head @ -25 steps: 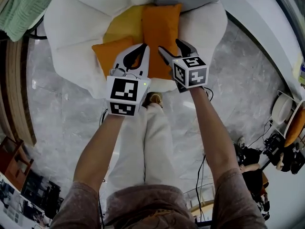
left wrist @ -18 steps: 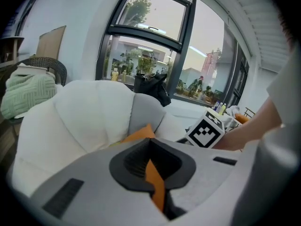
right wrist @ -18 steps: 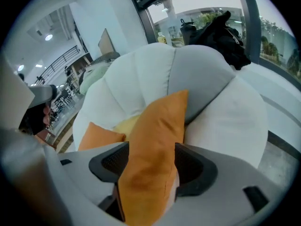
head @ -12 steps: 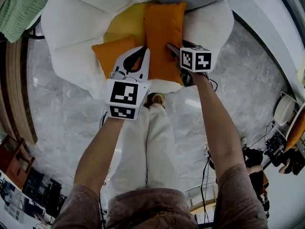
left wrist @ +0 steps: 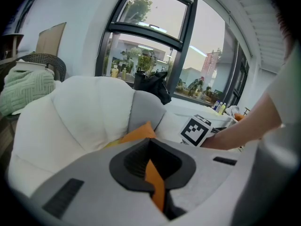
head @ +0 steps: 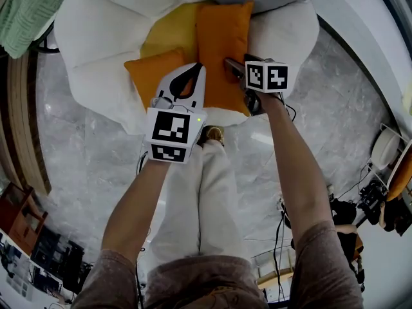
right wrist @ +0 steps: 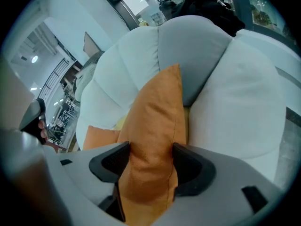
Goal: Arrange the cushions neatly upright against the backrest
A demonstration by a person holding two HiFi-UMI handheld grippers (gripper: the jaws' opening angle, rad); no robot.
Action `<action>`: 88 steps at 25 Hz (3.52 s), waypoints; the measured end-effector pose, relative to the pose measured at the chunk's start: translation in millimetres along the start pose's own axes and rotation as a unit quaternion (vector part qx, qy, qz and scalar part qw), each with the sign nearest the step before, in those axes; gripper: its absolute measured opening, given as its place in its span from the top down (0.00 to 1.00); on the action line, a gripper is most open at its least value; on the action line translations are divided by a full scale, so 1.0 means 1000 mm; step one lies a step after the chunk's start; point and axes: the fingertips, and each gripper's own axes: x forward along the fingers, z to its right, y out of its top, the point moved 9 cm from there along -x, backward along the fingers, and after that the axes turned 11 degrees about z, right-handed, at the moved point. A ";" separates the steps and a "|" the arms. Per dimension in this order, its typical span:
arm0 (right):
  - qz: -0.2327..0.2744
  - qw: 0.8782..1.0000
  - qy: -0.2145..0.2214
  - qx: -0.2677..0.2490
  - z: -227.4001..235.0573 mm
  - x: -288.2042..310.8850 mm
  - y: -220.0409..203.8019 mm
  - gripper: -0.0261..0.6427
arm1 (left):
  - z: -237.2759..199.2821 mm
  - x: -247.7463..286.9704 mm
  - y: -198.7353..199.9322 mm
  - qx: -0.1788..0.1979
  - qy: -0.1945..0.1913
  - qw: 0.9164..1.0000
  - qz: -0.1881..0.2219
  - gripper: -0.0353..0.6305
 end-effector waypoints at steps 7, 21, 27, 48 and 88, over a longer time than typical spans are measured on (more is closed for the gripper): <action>-0.003 1.000 -0.010 0.001 0.001 0.004 0.000 0.56 | -0.002 0.000 -0.003 0.000 -0.003 1.000 -0.002 0.94; 0.051 0.997 0.010 -0.059 -0.032 -0.016 -0.015 0.85 | -0.001 -0.001 -0.007 -0.001 -0.001 1.000 -0.011 0.94; 0.066 0.994 0.024 -0.079 -0.037 -0.027 -0.011 0.85 | 0.000 -0.001 -0.006 -0.003 0.003 1.000 -0.008 0.94; 0.259 0.954 0.070 -0.132 -0.057 -0.045 0.129 0.85 | -0.007 -0.009 -0.006 -0.008 0.009 1.000 -0.003 0.94; 0.245 0.942 -0.032 -0.225 -0.030 -0.002 0.169 0.61 | -0.048 0.012 0.022 -0.006 0.021 0.999 0.035 0.94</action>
